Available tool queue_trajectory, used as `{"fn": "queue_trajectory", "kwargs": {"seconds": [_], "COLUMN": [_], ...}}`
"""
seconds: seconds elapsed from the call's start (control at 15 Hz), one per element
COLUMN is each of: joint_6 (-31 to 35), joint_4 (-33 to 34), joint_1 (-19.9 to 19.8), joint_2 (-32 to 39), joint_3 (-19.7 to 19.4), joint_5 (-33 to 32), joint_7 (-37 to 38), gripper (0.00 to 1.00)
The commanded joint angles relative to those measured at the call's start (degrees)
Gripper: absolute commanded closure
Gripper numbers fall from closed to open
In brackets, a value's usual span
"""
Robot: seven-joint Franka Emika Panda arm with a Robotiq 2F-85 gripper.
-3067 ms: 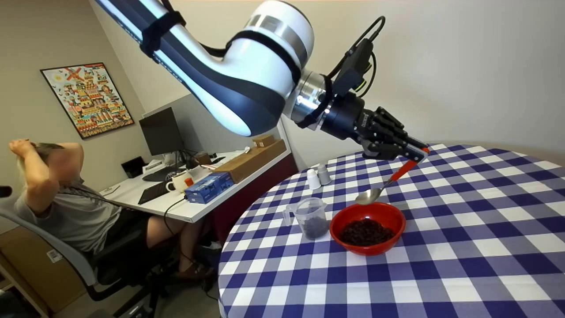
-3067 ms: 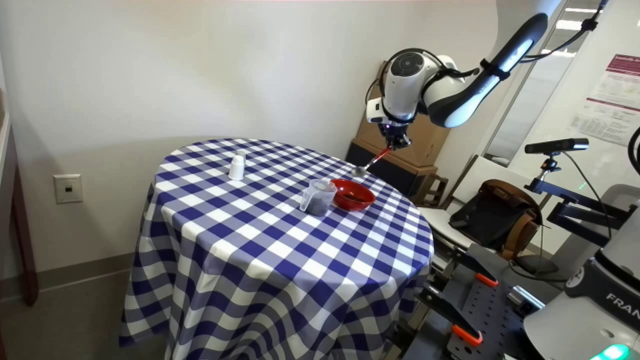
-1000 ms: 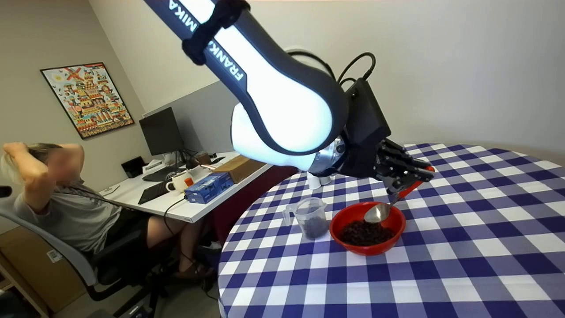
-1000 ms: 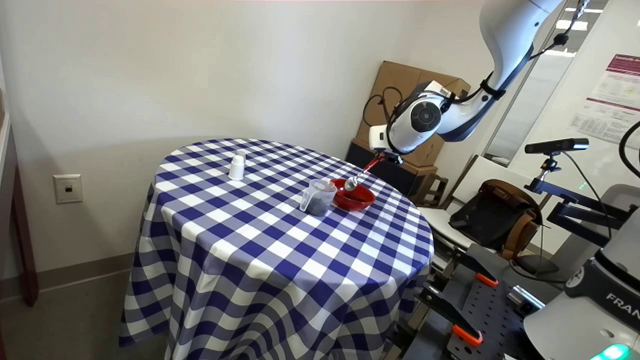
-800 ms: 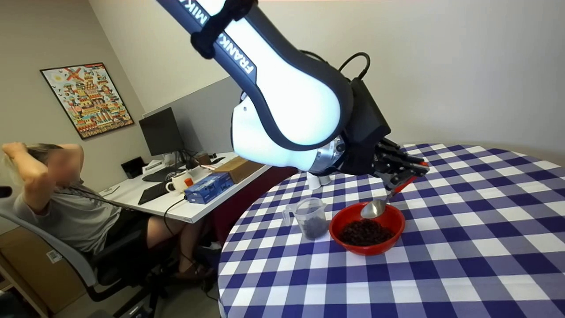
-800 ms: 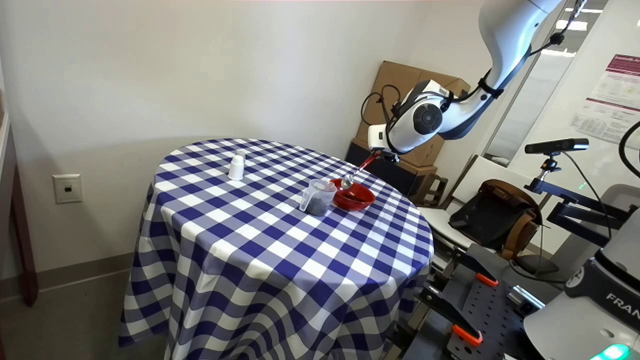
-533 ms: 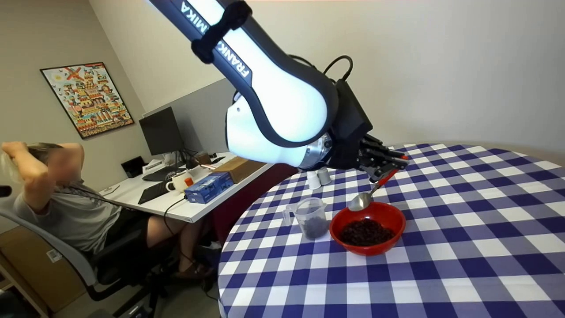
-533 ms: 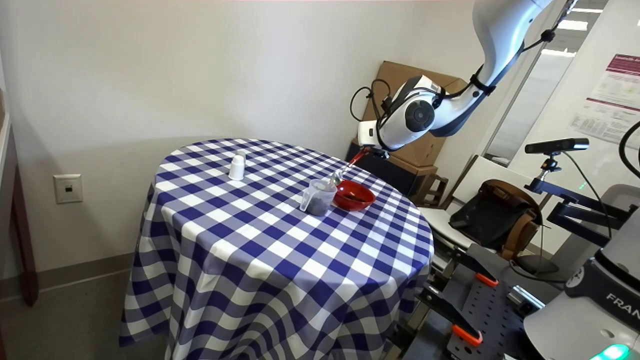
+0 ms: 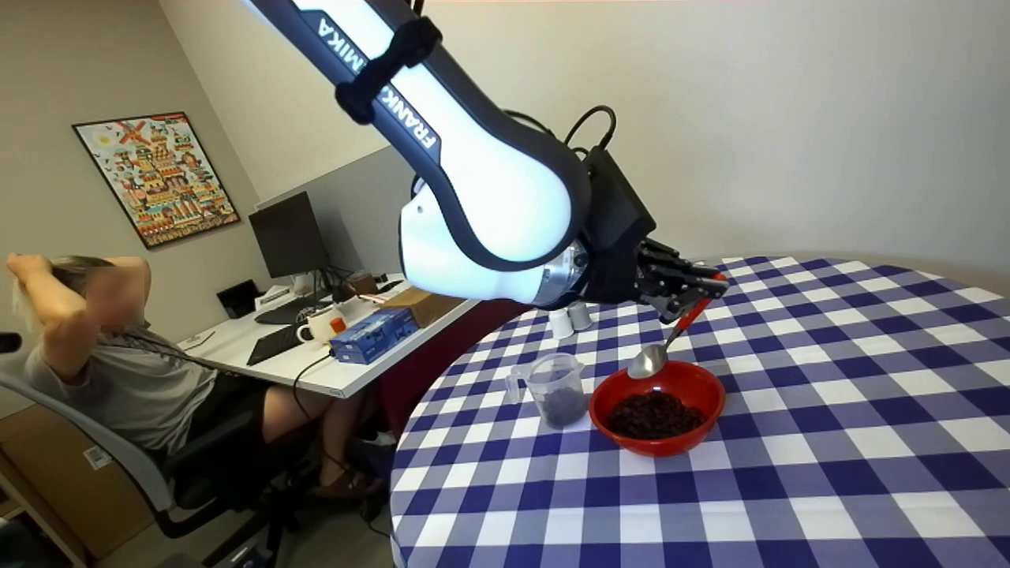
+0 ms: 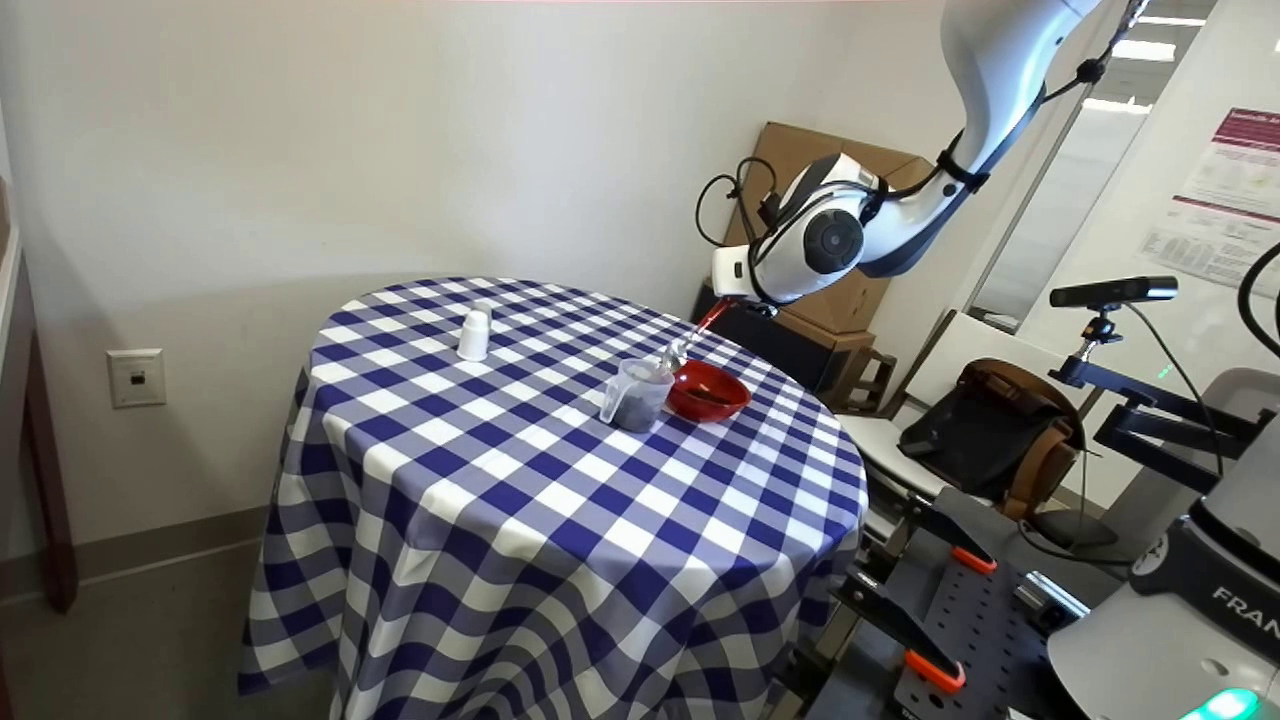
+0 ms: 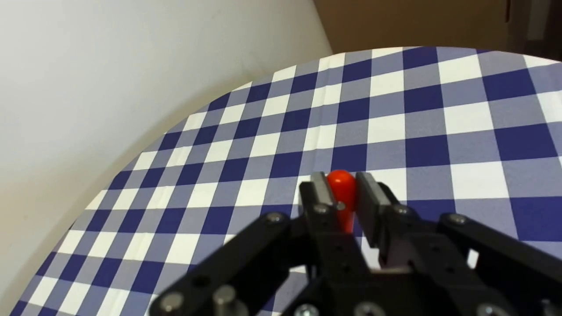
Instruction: Use the spoon on the table to scoop some of the contents in the red bowl into the clear jug
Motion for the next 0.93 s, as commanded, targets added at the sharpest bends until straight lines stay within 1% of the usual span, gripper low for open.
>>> {"fn": "queue_trajectory", "kwargs": {"seconds": [0.0,0.27,0.47,0.6,0.87], "joint_6": [-1.9,-3.9,-7.5,-10.1,-11.4], "joint_4": [-1.5,-3.2,-6.4,-8.2,-10.5], "joint_1": [0.4,0.6,-0.1,0.1,0.2], "joint_2": [-1.5,-1.9,-1.9,-1.8,-1.8], "joint_3": [-1.0,-1.4,-2.5,-3.3,-3.5], "joint_5": [0.2,0.2,0.6,3.9,6.4], "joint_7": [-1.8,-1.6,-0.6,-2.1,-2.3], "gripper": [0.93,0.93,0.93,0.93,0.93]}}
